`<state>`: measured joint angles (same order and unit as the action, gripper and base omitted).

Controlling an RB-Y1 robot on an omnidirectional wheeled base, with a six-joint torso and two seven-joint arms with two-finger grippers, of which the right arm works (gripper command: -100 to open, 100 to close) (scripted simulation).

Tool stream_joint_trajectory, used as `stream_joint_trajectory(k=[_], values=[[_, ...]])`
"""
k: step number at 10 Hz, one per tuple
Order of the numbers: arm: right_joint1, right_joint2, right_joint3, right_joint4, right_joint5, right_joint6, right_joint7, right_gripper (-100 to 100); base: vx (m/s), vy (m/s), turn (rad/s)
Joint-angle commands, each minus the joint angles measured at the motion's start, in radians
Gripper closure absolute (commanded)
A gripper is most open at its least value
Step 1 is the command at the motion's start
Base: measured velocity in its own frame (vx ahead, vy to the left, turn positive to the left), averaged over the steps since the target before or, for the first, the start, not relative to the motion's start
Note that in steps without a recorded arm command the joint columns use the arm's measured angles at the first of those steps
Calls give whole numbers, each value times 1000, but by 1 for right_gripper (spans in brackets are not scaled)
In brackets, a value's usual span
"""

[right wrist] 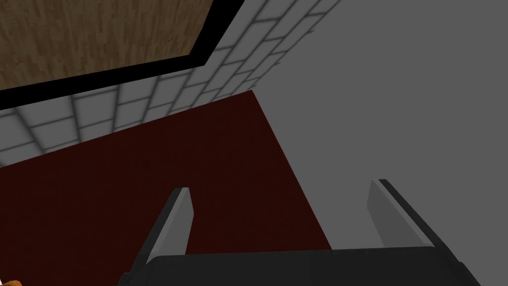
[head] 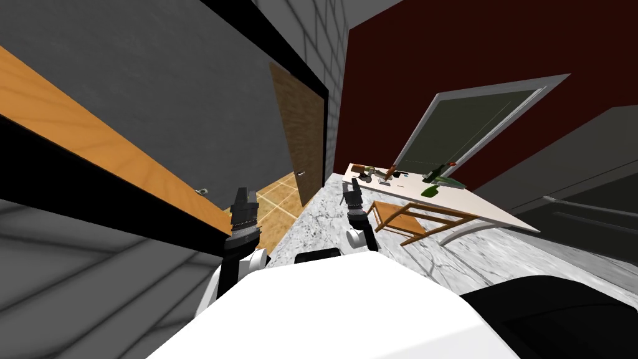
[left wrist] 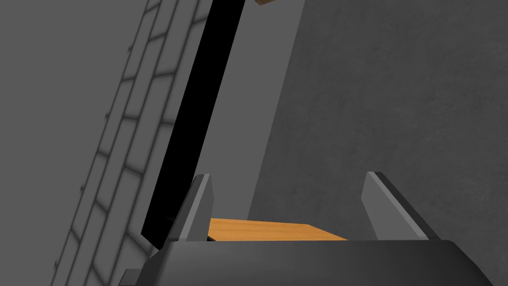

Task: Push the door open

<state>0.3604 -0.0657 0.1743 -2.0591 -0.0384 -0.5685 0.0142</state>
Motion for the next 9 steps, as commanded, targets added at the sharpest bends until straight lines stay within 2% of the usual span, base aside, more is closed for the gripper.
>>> stream_joint_trajectory(k=[1, 2, 7, 9], values=[[-15, -14, 30, 40, -1, -7, -9, -100, 200, -40, -21], [-20, -17, 41, 55, 0, -9, -11, -100, 154, -21, -9], [-76, -43, 156, 204, 5, -34, -30, -100, 190, -20, -24], [-93, -50, 192, 251, 6, -42, -36, -100, 173, -17, -20]])
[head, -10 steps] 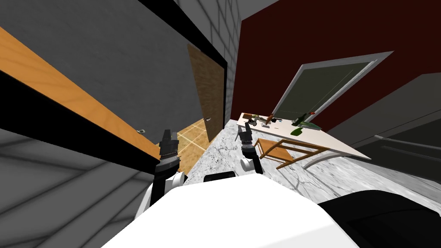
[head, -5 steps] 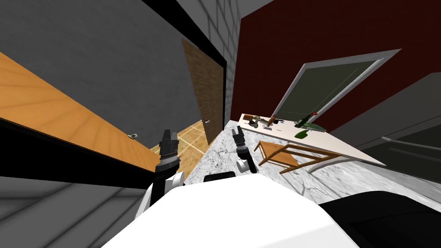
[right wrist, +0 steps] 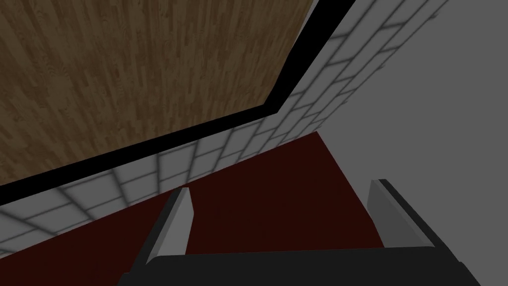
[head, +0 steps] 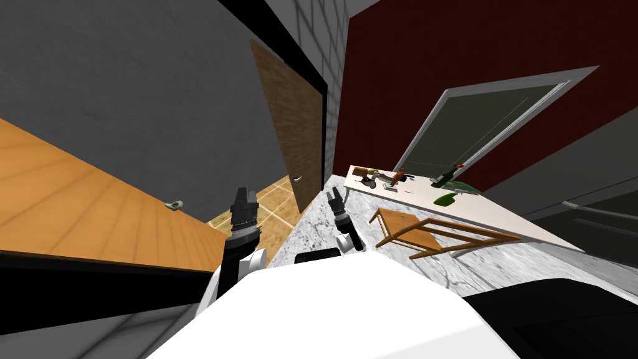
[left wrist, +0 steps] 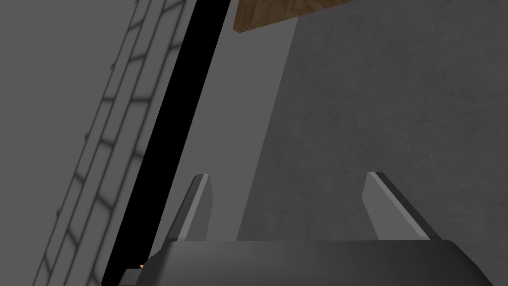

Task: Push the door open

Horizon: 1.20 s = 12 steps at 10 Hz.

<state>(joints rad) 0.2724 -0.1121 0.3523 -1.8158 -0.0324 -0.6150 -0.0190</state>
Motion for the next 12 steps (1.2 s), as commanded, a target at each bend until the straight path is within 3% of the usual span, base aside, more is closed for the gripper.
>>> stream_joint_trajectory(k=[1, 6, 9, 12], values=[[-17, -8, 38, 39, 1, -1, -7, -100, 179, -27, -23], [-47, -17, 100, 120, 4, -14, -17, -100, 113, -18, -13], [-77, -26, 162, 200, 7, -28, -27, -100, 152, -25, -21], [-95, -30, 199, 249, 9, -36, -34, -100, 117, -8, -14]])
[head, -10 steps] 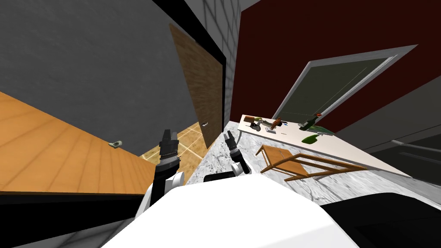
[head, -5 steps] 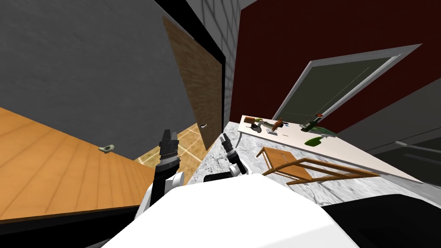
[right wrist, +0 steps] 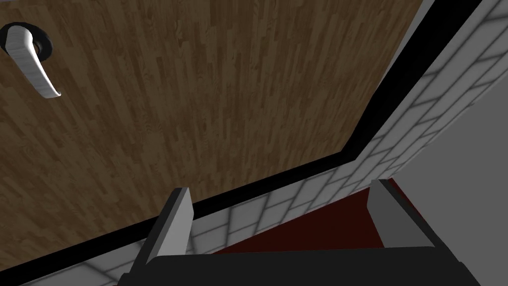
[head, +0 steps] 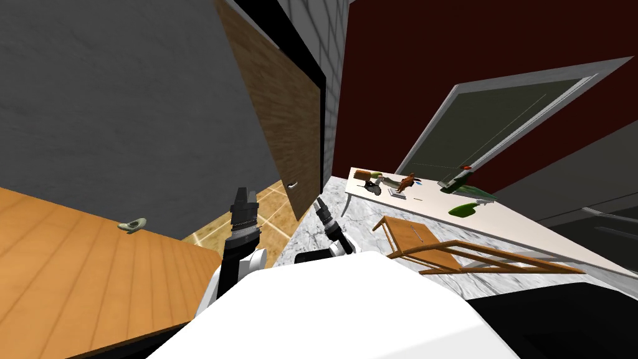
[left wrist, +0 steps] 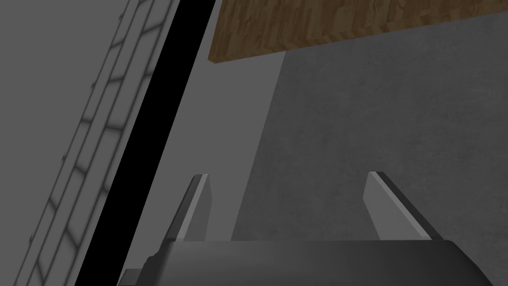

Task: Push the door open

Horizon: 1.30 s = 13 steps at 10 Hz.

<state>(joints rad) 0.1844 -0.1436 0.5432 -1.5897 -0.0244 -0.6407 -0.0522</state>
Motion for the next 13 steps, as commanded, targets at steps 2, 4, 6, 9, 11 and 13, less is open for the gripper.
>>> stream_joint_trajectory(k=[2, 4, 6, 9, 11, 13], values=[[-19, -2, 33, 55, 2, -16, -5, -100, 100, -2, -13], [-37, -6, 69, 102, 3, -24, -11, -100, 132, -19, -21], [-48, -8, 93, 133, 4, -29, -15, -100, 125, -16, -10], [-77, -13, 153, 211, 7, -42, -25, -100, 137, -19, -21], [-93, -16, 187, 255, 8, -49, -30, -100, 200, -7, -17], [-115, -19, 232, 313, 10, -59, -38, -100, 165, -14, -23]])
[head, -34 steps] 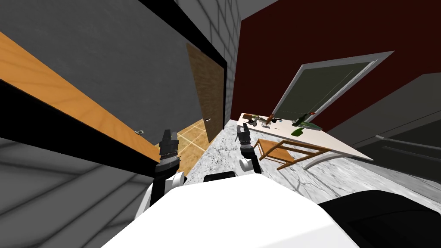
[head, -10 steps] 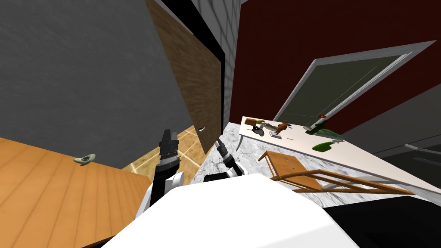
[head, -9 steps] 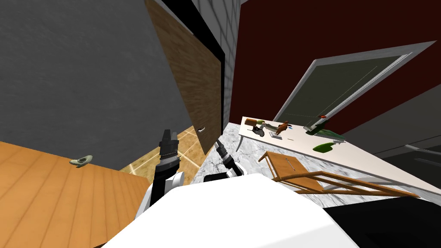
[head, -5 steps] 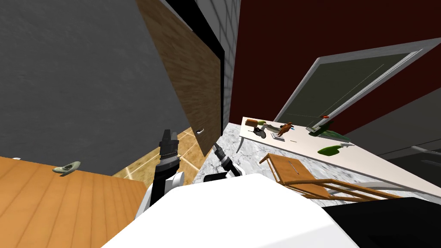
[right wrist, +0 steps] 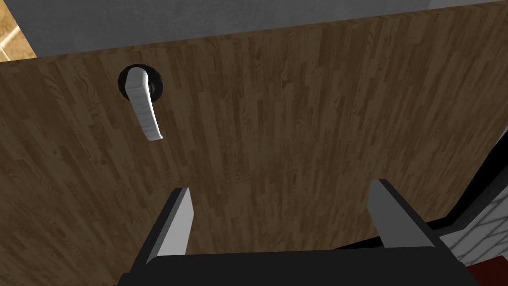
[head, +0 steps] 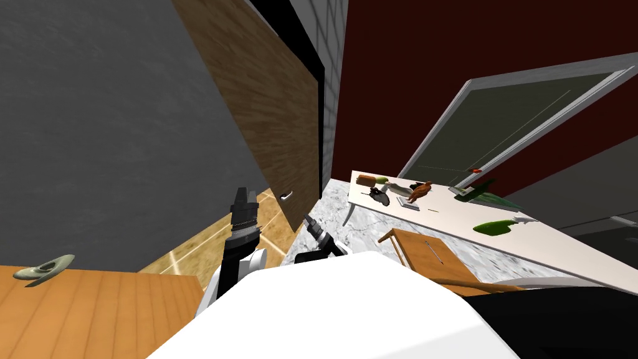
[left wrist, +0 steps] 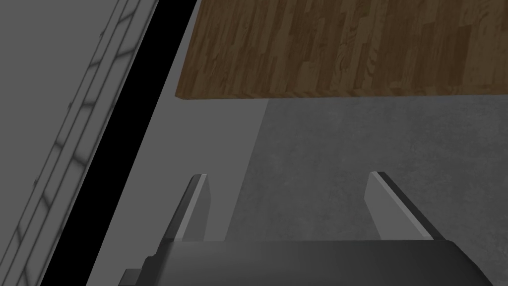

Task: Push the door open

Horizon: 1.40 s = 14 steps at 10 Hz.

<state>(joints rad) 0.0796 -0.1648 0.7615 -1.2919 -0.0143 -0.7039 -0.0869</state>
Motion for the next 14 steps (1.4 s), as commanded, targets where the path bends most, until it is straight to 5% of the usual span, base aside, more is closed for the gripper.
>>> stream_joint_trajectory(k=[1, 14], values=[[-15, 1, 24, 29, 1, 2, -5, -100, 139, -12, -17], [-91, -7, 178, 230, 8, -32, -31, -100, 128, -5, -12]])
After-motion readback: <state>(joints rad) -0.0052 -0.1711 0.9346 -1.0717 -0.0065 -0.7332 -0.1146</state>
